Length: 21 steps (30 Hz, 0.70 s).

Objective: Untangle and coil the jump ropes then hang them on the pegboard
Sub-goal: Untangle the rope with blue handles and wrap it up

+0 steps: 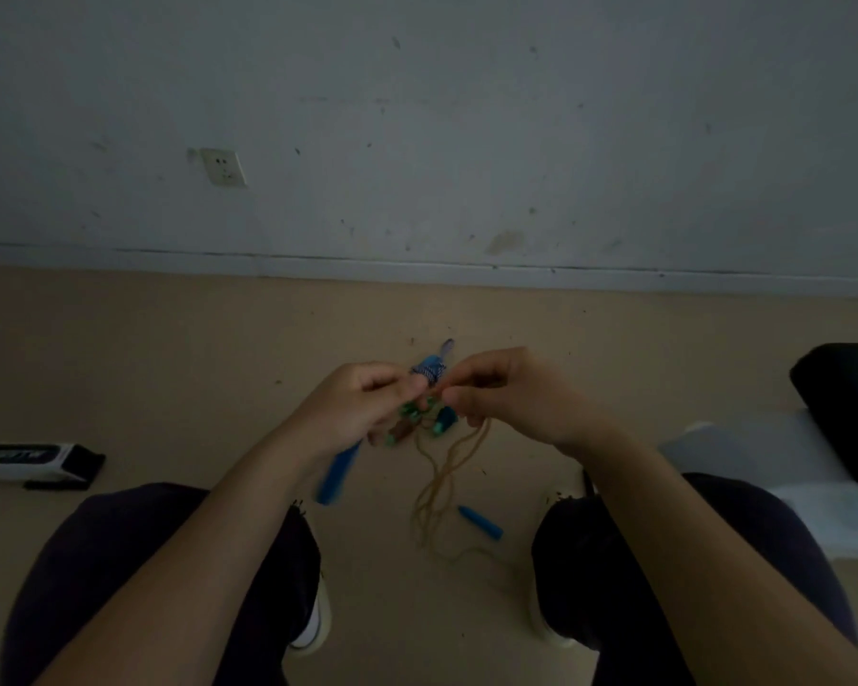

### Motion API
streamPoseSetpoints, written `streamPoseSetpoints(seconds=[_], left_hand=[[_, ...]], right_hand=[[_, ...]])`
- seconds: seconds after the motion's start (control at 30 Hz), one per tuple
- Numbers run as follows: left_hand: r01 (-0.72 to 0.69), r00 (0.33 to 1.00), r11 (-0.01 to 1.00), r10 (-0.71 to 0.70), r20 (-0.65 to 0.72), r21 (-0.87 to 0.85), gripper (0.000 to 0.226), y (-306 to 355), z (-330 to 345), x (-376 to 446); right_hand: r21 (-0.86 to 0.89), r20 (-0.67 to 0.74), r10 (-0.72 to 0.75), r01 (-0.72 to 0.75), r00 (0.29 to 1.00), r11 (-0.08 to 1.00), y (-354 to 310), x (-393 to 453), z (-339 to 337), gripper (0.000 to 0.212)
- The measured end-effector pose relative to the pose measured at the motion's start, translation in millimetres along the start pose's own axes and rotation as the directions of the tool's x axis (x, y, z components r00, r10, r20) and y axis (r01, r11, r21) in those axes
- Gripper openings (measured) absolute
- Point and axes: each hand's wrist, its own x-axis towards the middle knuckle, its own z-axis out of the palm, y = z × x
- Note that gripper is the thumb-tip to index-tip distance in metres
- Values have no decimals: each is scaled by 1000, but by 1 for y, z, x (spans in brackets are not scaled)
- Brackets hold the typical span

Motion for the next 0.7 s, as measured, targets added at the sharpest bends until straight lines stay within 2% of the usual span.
streamPoseSetpoints(seconds=[0.07,0.17,0.23,0.33,0.43,0.5,0.57,0.63,0.7], left_hand=[[17,1000,1000,-17,-6,-1,40,-1,-7,0],[19,999,1000,-20,-35,-23,35,-1,-14,0],[23,997,996,-29,-68,-91,33,-2,-20,1],[10,998,968,-24,-53,-249,34,-4,-25,3],[-5,999,963,-9,-52,-271,26,-6,-23,3],[-14,1000,976,14,-4,-217,18,-8,-18,2],[-31,996,984,44,71,-174,21,-9,-12,1],[-62,989,979,87,124,-192,27,-9,-7,2],[-99,984,963,132,119,-251,26,-9,-6,3]], right_hand=[[11,-41,11,-11,999,1000,-1,-1,-4,16],[154,-77,56,-43,995,987,-1,-3,-9,33],[181,-120,78,-56,990,982,2,-3,-11,24],[91,-215,82,-64,973,994,8,-1,-15,12],[127,-227,97,-70,969,989,12,0,-19,10],[91,-187,81,-65,979,994,12,1,-17,11],[26,-89,49,-46,995,999,13,2,-8,21],[30,26,11,-12,1000,999,14,4,4,26],[48,106,-6,1,994,999,16,5,14,18]])
